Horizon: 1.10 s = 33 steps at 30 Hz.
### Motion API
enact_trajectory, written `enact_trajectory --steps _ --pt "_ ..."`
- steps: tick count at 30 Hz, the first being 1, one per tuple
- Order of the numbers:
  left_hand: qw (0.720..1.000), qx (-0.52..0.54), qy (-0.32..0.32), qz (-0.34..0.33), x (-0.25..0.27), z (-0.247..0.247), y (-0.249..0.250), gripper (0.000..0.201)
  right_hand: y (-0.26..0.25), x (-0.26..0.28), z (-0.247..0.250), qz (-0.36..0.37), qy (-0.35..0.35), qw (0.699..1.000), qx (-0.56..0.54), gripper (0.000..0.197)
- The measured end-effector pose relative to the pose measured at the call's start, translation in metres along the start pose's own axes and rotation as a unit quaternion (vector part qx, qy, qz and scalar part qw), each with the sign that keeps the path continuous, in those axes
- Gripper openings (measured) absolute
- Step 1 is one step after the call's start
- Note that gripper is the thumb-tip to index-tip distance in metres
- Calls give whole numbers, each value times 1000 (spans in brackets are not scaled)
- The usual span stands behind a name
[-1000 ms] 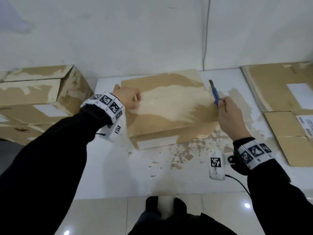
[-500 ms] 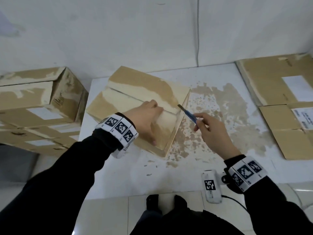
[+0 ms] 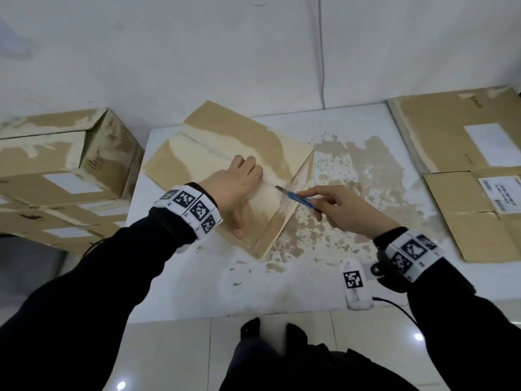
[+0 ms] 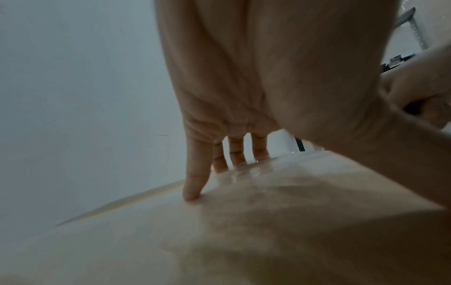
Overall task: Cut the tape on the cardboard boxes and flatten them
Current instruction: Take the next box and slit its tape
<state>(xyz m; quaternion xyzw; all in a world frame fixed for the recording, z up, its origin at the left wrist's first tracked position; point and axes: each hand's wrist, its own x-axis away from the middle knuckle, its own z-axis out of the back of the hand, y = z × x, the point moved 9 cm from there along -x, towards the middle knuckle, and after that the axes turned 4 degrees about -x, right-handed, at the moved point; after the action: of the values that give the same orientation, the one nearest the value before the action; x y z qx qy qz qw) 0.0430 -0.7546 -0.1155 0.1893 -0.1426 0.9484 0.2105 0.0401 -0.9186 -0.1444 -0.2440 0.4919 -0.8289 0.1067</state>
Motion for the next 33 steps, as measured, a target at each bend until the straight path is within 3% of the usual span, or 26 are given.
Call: enact_trajectory --steps 4,8,18,22,27,30,33 --pt "1000 12 13 -9 1 5 1 109 -5 -1 2 -3 10 1000 28 28" --pt "1000 8 5 -27 0 4 4 117 0 10 2 -17 -49 999 12 26" --pt "997 -8 40 -60 -6 5 7 120 8 21 1 -8 -2 1000 4 27" --pt "994 14 100 -39 -1 24 0 109 6 42 1 -9 -83 995 55 27" --pt "992 -70 99 -38 -4 35 5 95 -6 49 52 33 108 993 19 27" --pt "999 -11 51 -8 -13 32 7 94 -10 48 37 52 103 990 85 28" --pt "999 -12 12 30 -21 23 14 78 -5 50 24 59 100 981 155 26"
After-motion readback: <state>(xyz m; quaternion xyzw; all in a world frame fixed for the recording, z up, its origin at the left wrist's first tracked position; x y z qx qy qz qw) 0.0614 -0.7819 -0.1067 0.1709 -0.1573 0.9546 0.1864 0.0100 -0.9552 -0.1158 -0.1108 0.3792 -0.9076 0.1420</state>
